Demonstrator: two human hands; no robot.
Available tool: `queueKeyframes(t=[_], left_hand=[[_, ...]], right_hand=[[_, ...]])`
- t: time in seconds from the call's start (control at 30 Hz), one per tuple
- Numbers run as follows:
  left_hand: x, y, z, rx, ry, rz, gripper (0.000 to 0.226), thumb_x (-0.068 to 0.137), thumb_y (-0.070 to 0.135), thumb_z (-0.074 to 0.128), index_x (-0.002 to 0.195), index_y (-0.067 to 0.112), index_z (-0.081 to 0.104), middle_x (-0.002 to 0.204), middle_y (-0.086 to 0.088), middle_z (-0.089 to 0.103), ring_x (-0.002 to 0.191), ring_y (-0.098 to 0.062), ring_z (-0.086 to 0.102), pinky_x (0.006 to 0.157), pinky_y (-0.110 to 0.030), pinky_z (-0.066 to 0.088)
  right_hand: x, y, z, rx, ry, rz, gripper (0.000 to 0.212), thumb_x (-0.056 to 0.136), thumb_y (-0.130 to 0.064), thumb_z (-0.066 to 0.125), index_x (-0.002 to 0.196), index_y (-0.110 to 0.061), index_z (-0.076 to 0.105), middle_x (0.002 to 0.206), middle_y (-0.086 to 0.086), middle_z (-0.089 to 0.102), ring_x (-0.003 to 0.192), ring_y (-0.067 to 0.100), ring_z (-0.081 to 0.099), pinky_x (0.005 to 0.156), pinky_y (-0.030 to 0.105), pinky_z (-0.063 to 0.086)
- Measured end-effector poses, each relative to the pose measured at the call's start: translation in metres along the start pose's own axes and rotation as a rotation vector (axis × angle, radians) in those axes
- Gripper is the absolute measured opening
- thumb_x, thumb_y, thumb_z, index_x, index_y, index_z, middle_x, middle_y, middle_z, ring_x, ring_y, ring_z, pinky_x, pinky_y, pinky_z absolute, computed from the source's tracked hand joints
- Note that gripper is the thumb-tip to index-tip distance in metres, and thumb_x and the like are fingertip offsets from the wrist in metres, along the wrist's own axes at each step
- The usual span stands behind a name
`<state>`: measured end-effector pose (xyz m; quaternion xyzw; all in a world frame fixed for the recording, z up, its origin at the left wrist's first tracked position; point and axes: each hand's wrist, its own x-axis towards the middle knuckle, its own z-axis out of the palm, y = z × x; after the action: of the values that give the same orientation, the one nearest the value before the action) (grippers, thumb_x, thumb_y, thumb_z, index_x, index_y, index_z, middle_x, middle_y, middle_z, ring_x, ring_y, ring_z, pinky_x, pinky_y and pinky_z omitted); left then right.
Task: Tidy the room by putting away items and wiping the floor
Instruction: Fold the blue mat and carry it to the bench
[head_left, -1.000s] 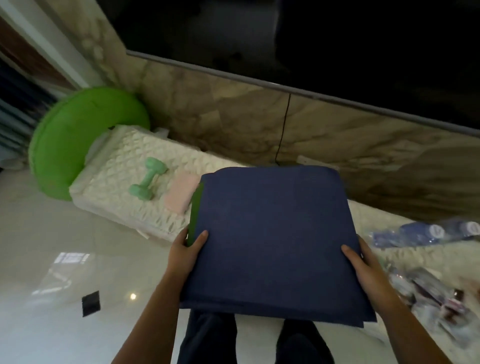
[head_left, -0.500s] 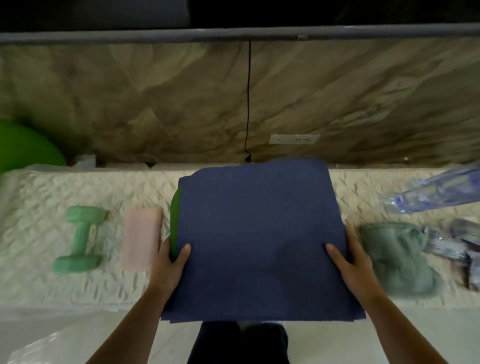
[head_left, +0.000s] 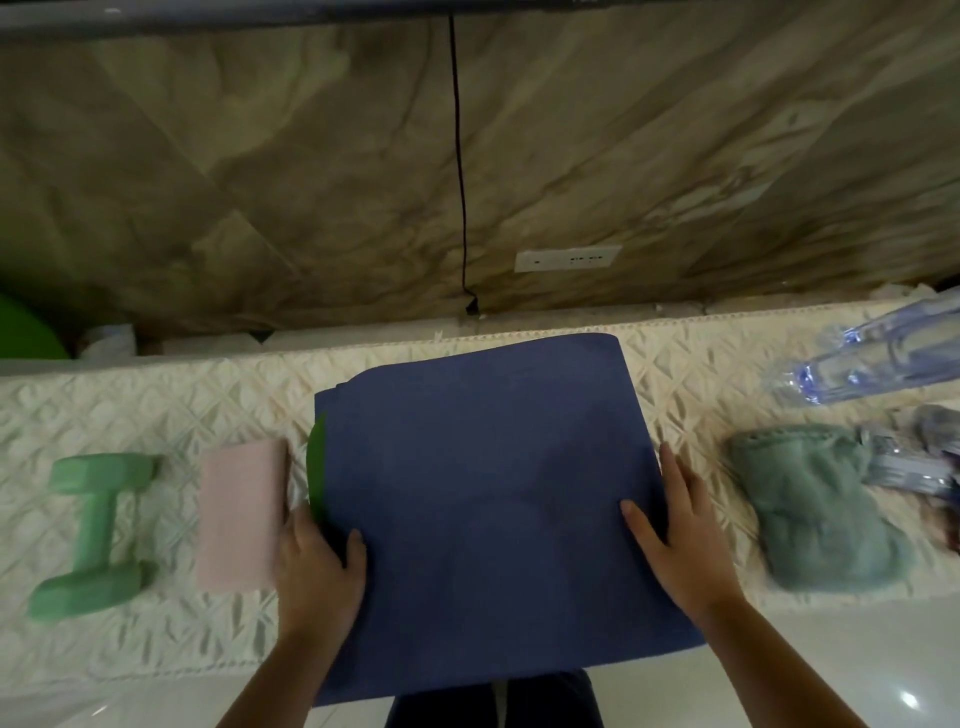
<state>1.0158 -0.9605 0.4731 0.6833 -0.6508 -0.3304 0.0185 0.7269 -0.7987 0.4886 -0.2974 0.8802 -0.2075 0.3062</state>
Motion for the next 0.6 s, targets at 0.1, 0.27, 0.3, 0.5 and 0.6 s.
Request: queueKeyframes(t=[0.1,0.27,0.3,0.5,0.6], left_hand=[[-0.015,0.025,0.006,0.269,0.166,0.364,0.07,0.084,0.046,0.04,0.141,0.007,0.029,0.145,-0.021,0.036,0.134,-0.038,0.028,0.103,-0.061,0.03],[-0.001,0.021,0.058,0.623,-0.104,0.463,0.081,0.084,0.074,0.006,0.149,0.026,0.003,0.159,-0.003,-0.008,0.142,-0.036,0.006,0.076,-0.074,0.04],[0.003,0.019,0.066,0.662,-0.125,0.443,0.082,0.083,0.075,0.004,0.149,0.025,0.002,0.158,-0.003,-0.012,0.145,-0.035,-0.003,0.074,-0.075,0.041],[0.01,0.02,0.079,0.699,-0.141,0.404,0.083,0.082,0.075,0.001,0.149,0.026,-0.001,0.158,-0.004,-0.011,0.145,-0.032,-0.013,0.072,-0.074,0.041],[0.011,0.026,0.075,0.721,-0.209,0.357,0.084,0.082,0.074,-0.002,0.149,0.025,0.008,0.159,-0.005,-0.006,0.145,-0.035,-0.007,0.071,-0.072,0.043]], right_hand=[[0.006,-0.016,0.004,-0.282,0.077,-0.262,0.072,0.084,-0.07,0.026,0.145,-0.038,0.007,0.152,0.014,0.024,0.139,0.032,0.019,0.104,0.055,0.031],[0.022,-0.009,0.041,-0.576,-0.115,-0.243,0.074,0.083,-0.074,0.008,0.145,-0.035,0.014,0.151,0.012,0.019,0.137,0.038,0.014,0.086,0.066,0.042],[0.024,-0.006,0.047,-0.621,-0.123,-0.223,0.075,0.083,-0.073,0.007,0.145,-0.032,0.015,0.15,0.014,0.023,0.135,0.04,0.018,0.083,0.068,0.043],[0.032,0.001,0.06,-0.645,-0.132,-0.183,0.075,0.085,-0.072,0.004,0.148,-0.03,0.006,0.148,0.015,0.027,0.144,0.035,-0.007,0.082,0.071,0.039],[0.03,-0.006,0.055,-0.664,-0.174,-0.154,0.073,0.084,-0.07,0.015,0.144,-0.03,0.024,0.144,0.015,0.032,0.139,0.04,0.016,0.075,0.069,0.044]])
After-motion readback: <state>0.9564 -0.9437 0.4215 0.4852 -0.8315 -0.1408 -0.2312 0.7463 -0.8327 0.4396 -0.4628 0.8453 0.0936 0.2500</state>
